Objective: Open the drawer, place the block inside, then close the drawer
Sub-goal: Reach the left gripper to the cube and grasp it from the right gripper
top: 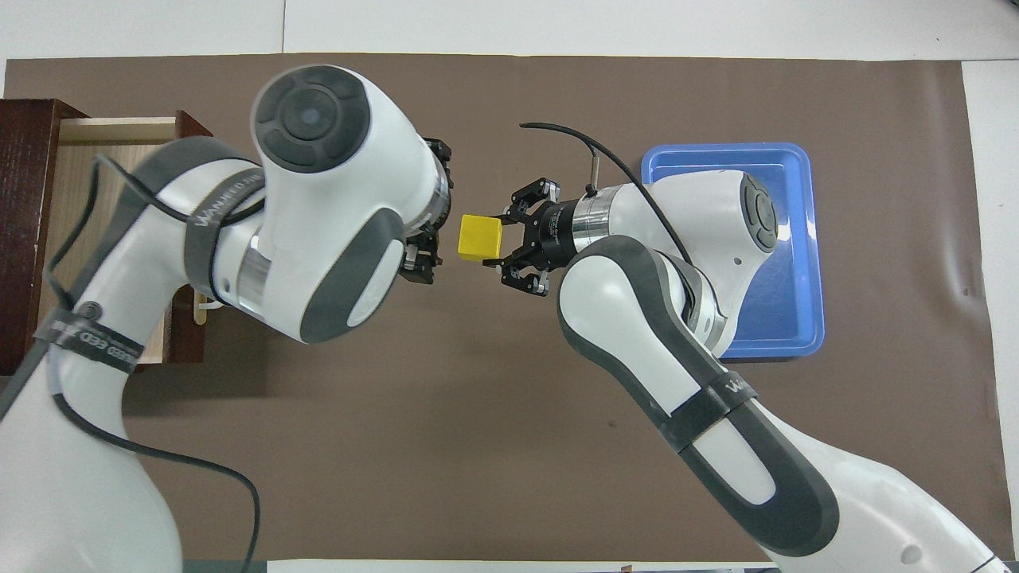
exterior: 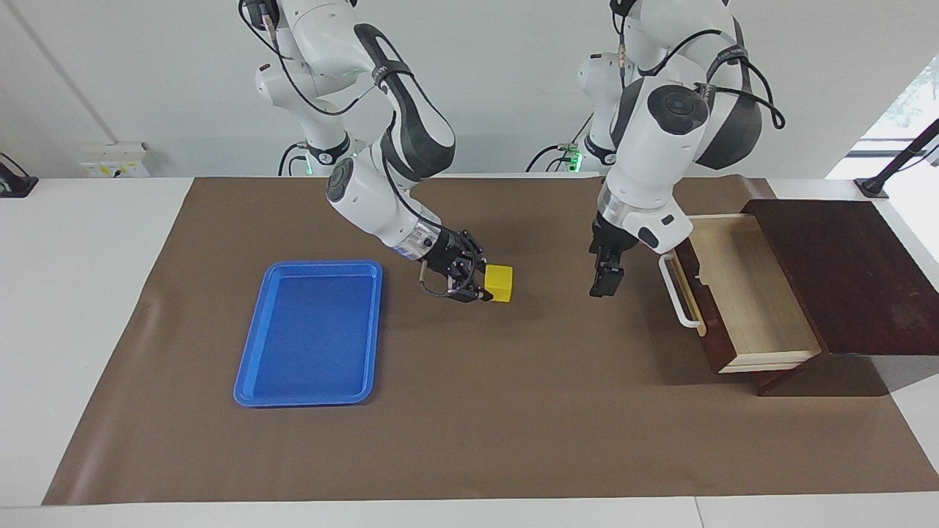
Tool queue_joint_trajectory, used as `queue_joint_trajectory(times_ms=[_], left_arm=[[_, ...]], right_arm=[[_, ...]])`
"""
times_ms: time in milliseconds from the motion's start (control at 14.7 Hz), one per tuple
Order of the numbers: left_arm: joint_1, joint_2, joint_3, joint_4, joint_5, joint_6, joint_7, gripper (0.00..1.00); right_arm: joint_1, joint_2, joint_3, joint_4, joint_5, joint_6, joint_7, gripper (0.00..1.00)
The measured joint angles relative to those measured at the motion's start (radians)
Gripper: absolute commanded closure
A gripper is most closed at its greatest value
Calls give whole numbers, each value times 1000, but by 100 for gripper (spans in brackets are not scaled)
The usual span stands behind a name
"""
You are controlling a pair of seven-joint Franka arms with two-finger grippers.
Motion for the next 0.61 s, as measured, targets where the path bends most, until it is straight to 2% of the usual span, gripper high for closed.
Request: queue_joint_trajectory(times_ms=[273,614], left_arm=[[-58,70,3,1,21,17,-26,0],[-57,82,13,2,24,18,-31,1]], right_arm=[[0,0,0,-1,0,0,0,100],[-1,2,-1,-2,0,0,0,100]])
